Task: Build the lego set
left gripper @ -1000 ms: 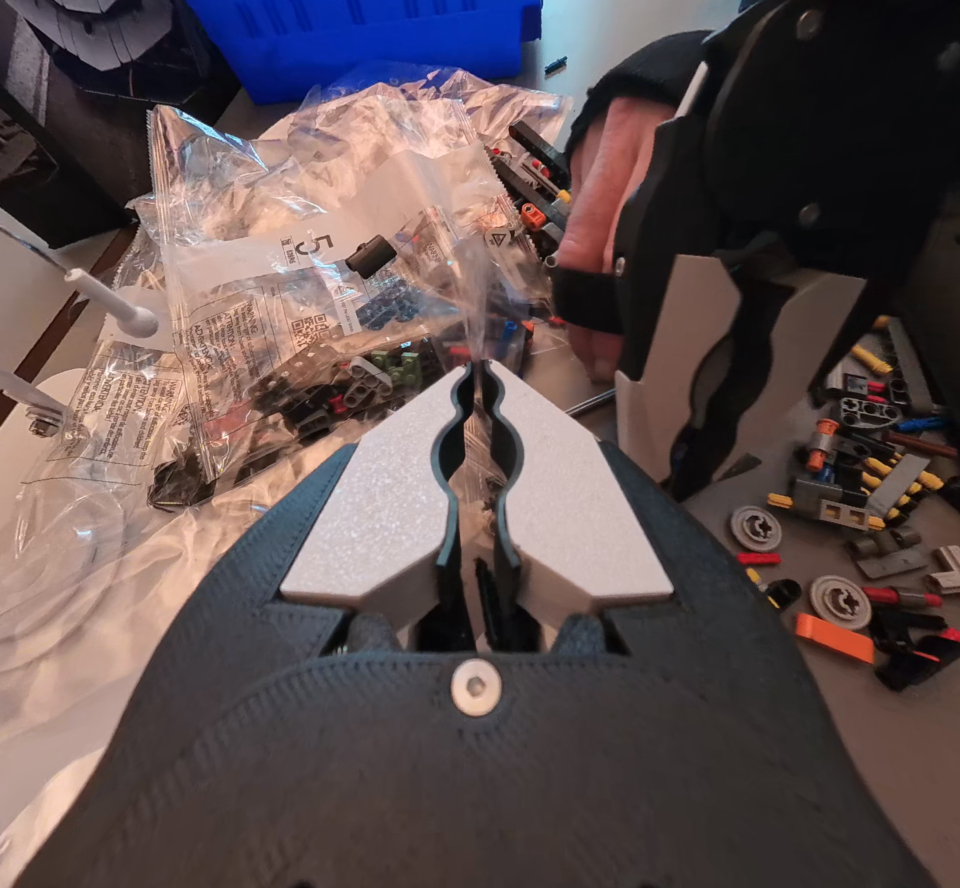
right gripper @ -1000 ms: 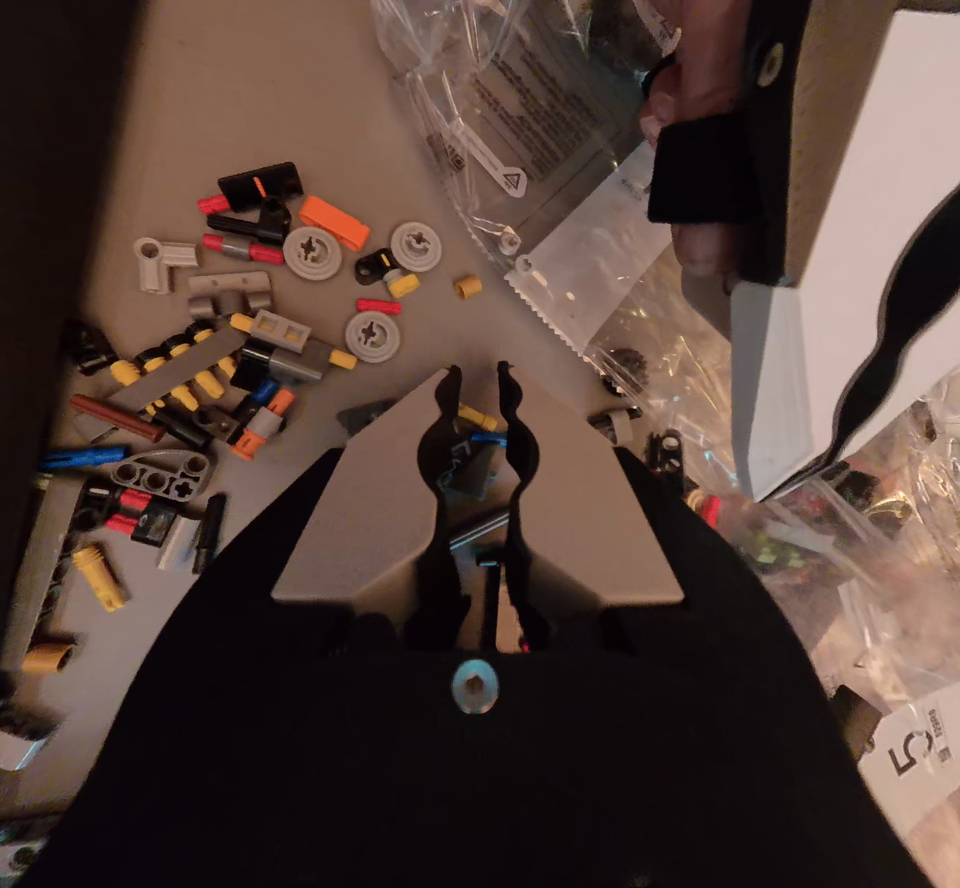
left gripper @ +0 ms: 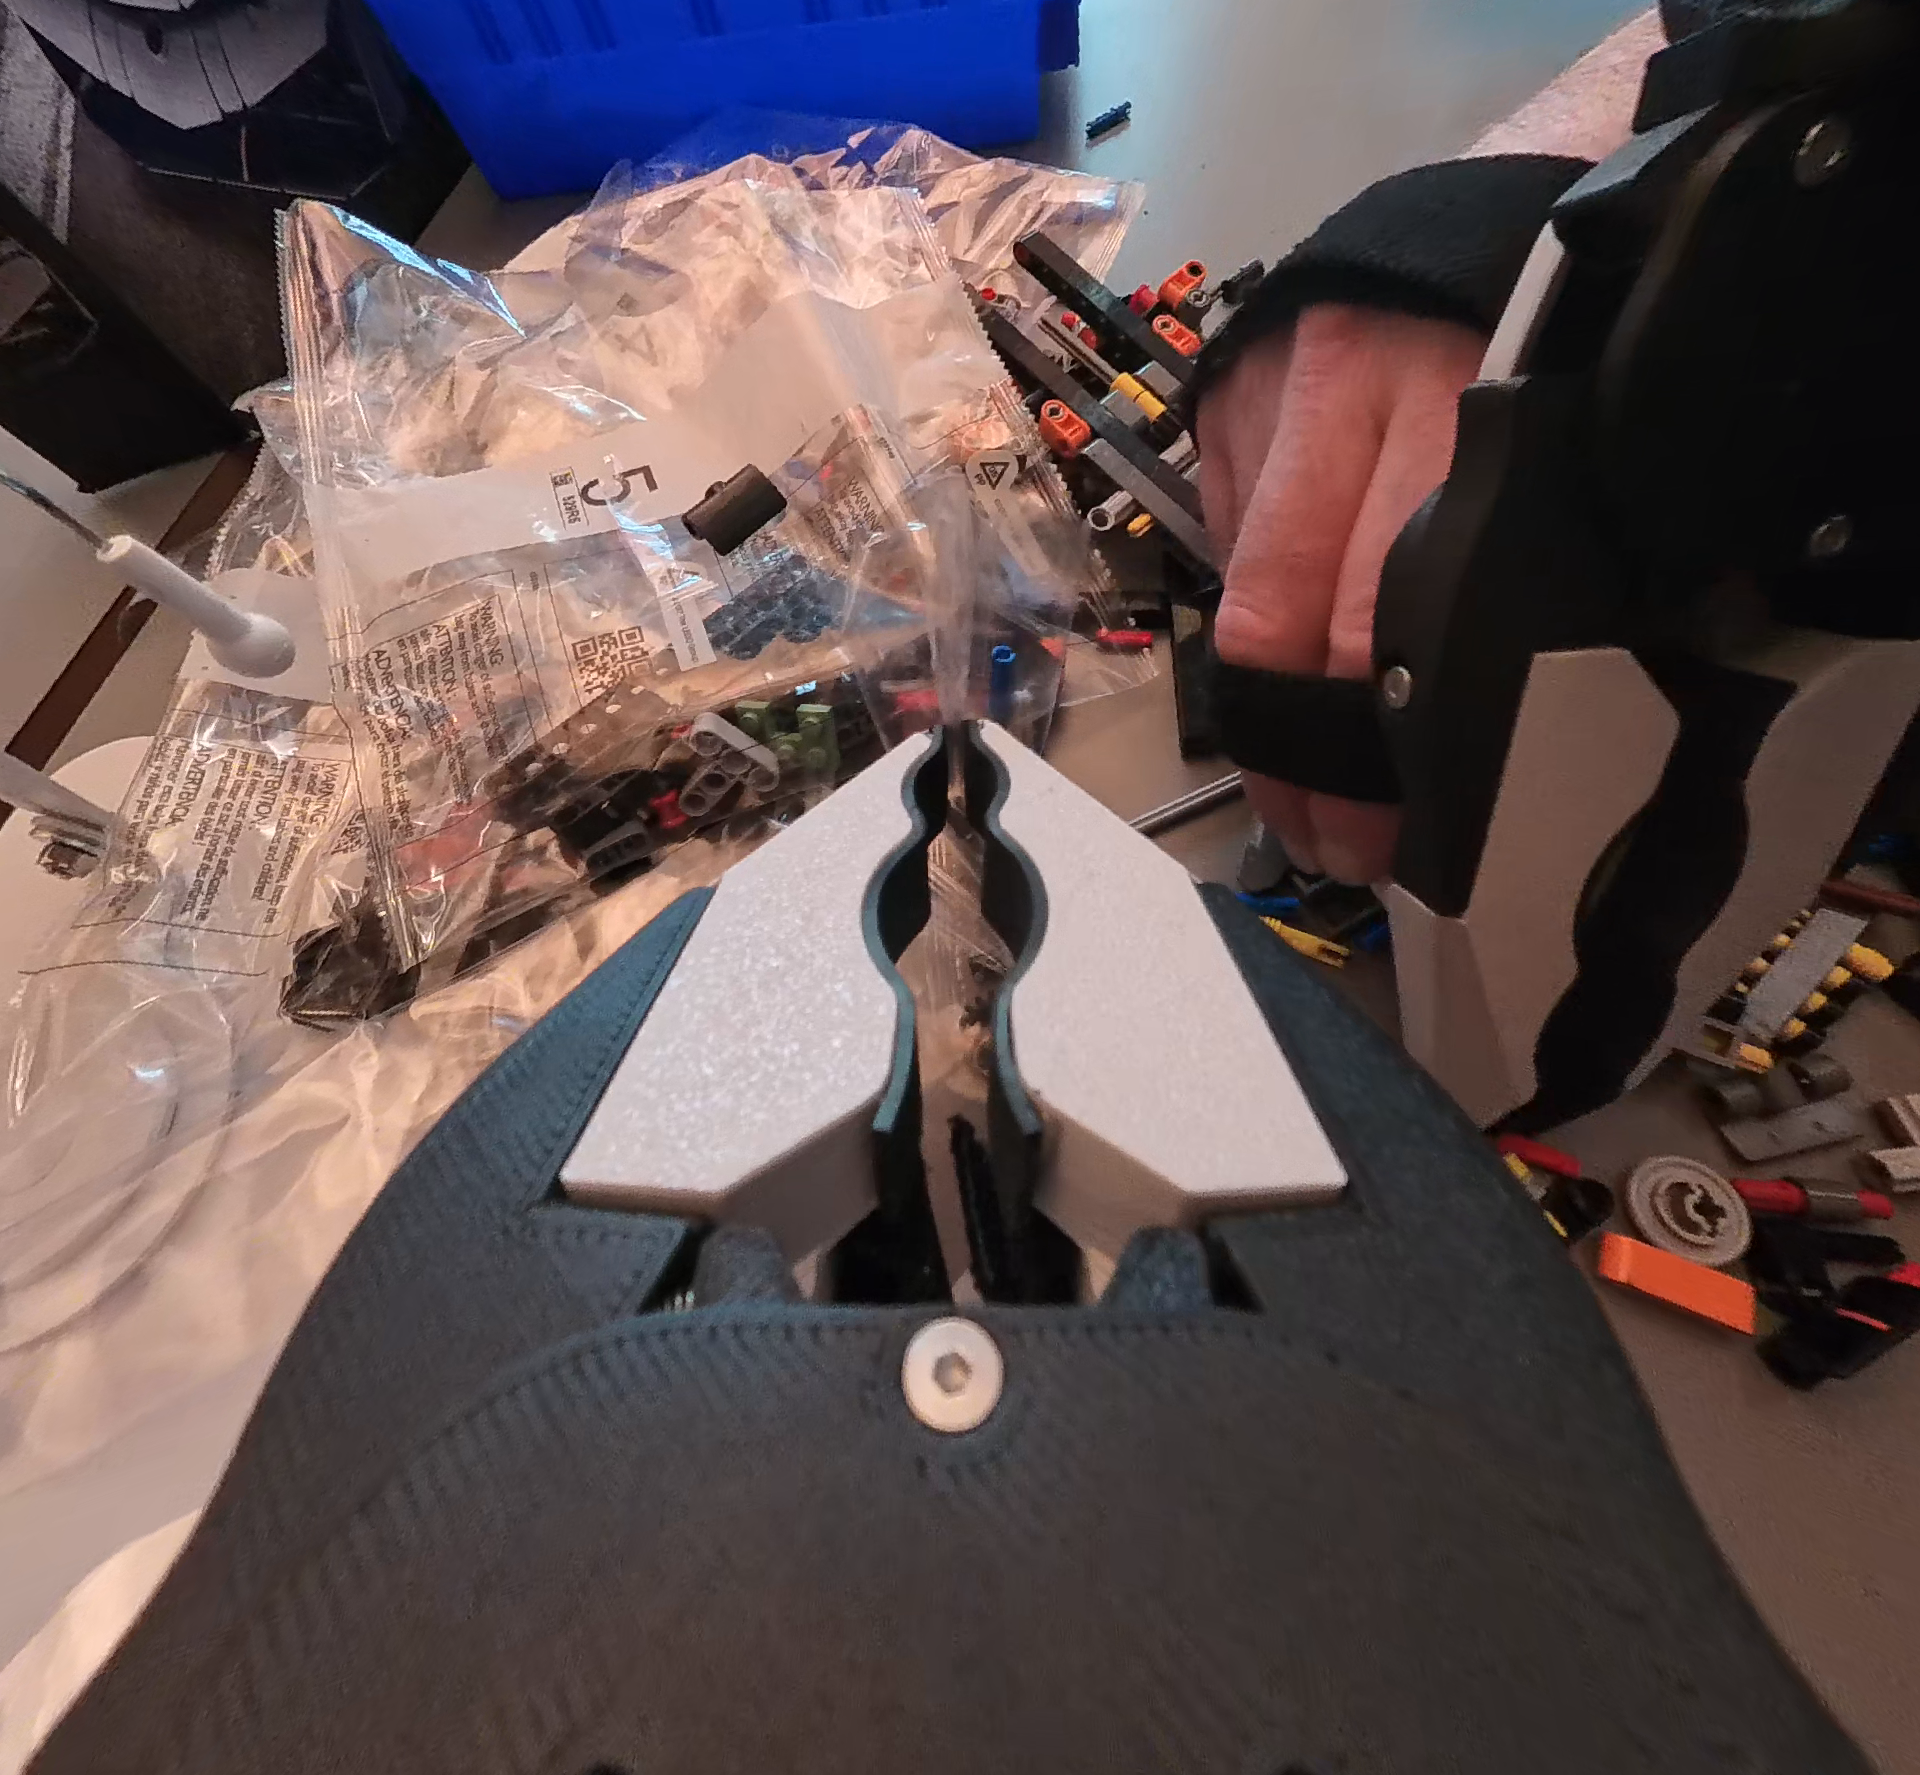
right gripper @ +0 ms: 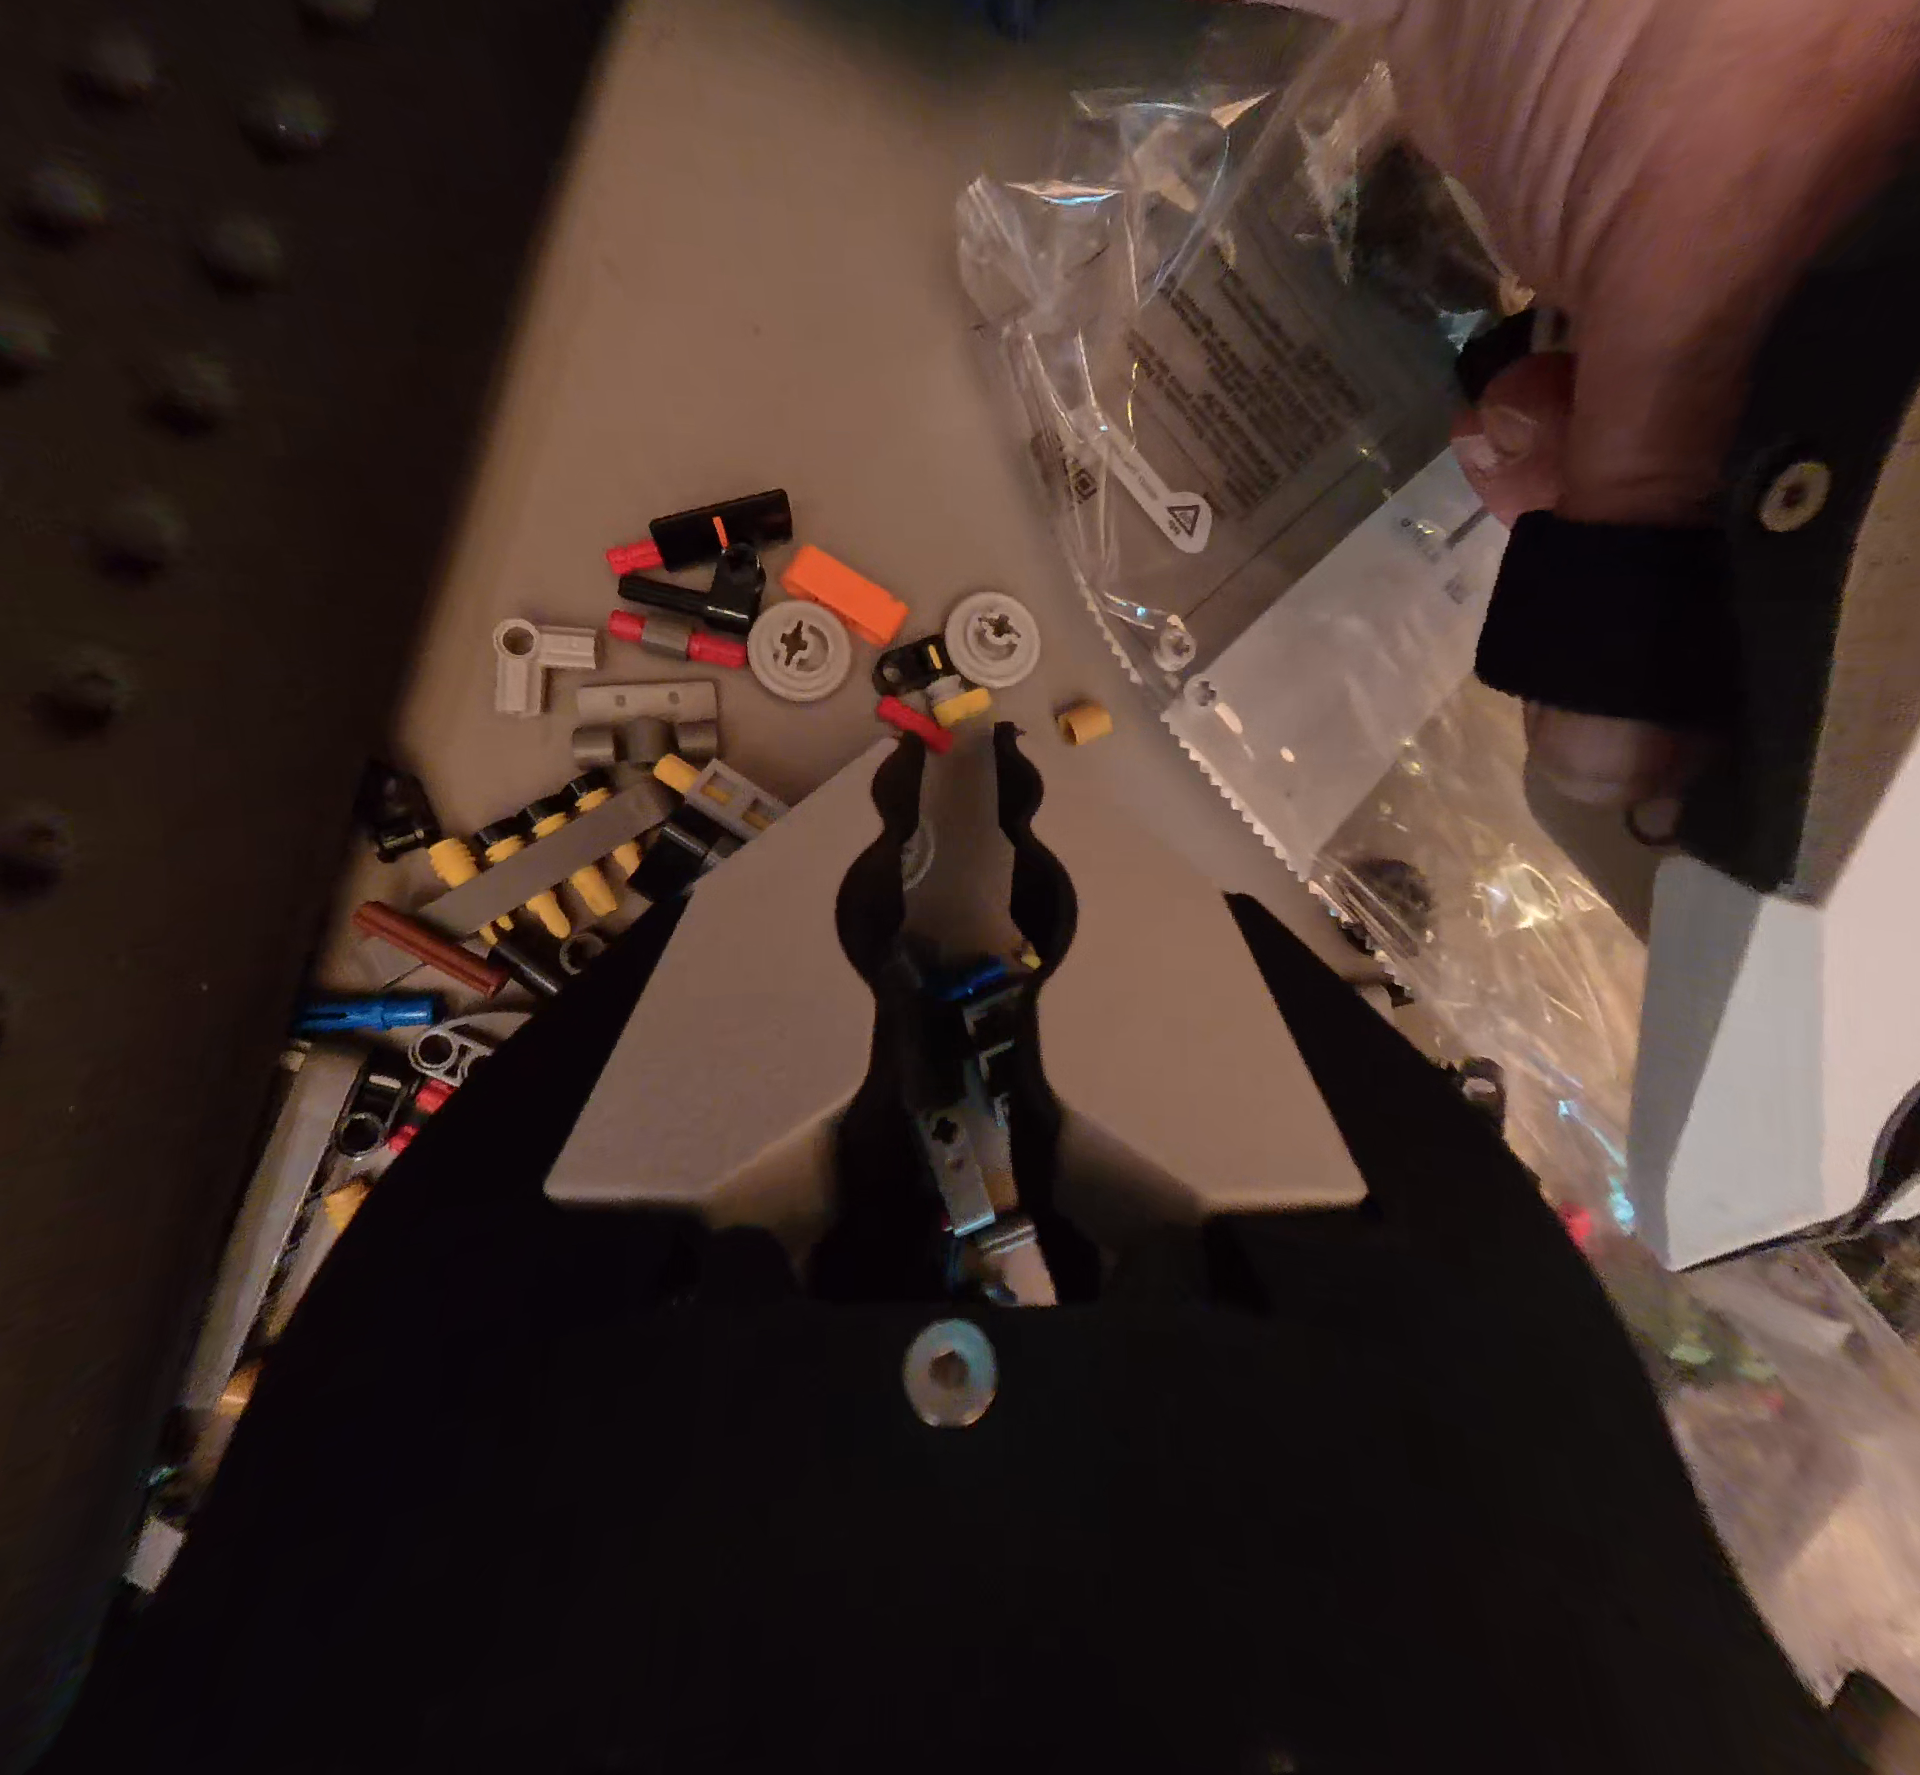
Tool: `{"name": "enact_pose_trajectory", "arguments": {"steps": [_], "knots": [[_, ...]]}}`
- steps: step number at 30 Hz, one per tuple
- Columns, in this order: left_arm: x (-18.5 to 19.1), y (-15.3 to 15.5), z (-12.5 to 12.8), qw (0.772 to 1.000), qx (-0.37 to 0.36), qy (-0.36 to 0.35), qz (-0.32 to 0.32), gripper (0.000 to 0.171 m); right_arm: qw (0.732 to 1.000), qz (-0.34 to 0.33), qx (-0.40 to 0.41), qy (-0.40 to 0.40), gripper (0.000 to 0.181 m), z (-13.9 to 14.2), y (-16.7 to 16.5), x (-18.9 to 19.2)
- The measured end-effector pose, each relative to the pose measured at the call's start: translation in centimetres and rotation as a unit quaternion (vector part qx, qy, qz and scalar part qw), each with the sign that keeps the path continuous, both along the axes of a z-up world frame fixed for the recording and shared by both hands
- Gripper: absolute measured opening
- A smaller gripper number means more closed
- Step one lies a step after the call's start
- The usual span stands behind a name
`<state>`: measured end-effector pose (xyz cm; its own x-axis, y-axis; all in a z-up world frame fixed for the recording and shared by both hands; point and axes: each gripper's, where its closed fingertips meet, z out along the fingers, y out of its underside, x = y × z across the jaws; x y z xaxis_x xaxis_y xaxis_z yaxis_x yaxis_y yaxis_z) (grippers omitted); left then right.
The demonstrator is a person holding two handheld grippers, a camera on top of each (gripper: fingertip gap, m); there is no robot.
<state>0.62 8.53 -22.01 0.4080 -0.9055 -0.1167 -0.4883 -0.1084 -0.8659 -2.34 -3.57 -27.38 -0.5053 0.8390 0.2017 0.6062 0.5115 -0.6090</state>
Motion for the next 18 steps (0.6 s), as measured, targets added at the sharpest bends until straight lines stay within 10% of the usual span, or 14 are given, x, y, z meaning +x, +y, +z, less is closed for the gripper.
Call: {"name": "enact_pose_trajectory", "arguments": {"steps": [18], "knots": [[0.2, 0.0, -0.1, 1.000, -0.002, 0.000, -0.002, 0.000, 0.999, -0.024, -0.017, 0.021, 0.025, 0.1, -0.8, -2.6]]}}
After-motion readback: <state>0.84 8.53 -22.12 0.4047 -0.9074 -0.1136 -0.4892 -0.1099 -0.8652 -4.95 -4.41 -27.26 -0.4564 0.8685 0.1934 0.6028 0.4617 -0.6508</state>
